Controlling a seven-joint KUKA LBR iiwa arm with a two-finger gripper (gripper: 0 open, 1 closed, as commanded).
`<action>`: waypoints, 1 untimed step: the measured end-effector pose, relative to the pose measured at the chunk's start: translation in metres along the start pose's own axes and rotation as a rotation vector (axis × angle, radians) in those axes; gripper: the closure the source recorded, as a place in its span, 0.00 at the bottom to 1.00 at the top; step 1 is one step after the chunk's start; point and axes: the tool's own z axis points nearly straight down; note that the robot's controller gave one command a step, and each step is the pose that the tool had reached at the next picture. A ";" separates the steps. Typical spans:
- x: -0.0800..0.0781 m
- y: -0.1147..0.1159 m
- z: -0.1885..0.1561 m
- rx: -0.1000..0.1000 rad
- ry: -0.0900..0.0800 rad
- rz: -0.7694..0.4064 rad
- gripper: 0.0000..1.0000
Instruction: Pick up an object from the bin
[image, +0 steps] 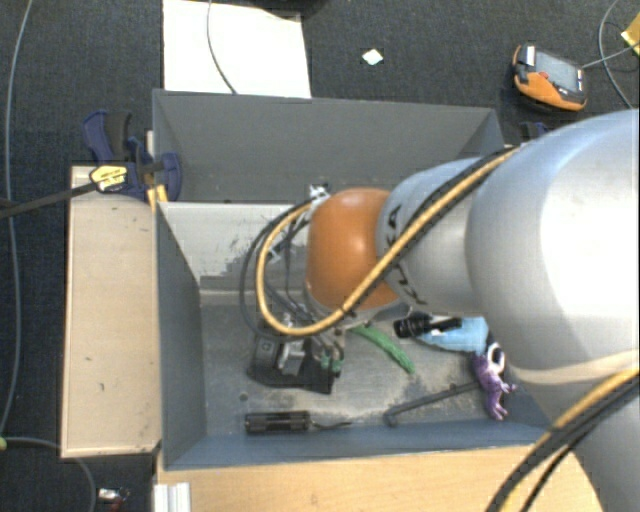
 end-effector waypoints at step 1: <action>0.001 -0.001 -0.037 0.002 0.006 0.001 1.00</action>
Offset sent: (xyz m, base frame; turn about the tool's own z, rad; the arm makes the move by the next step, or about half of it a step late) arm -0.0027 -0.0008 0.0129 0.0003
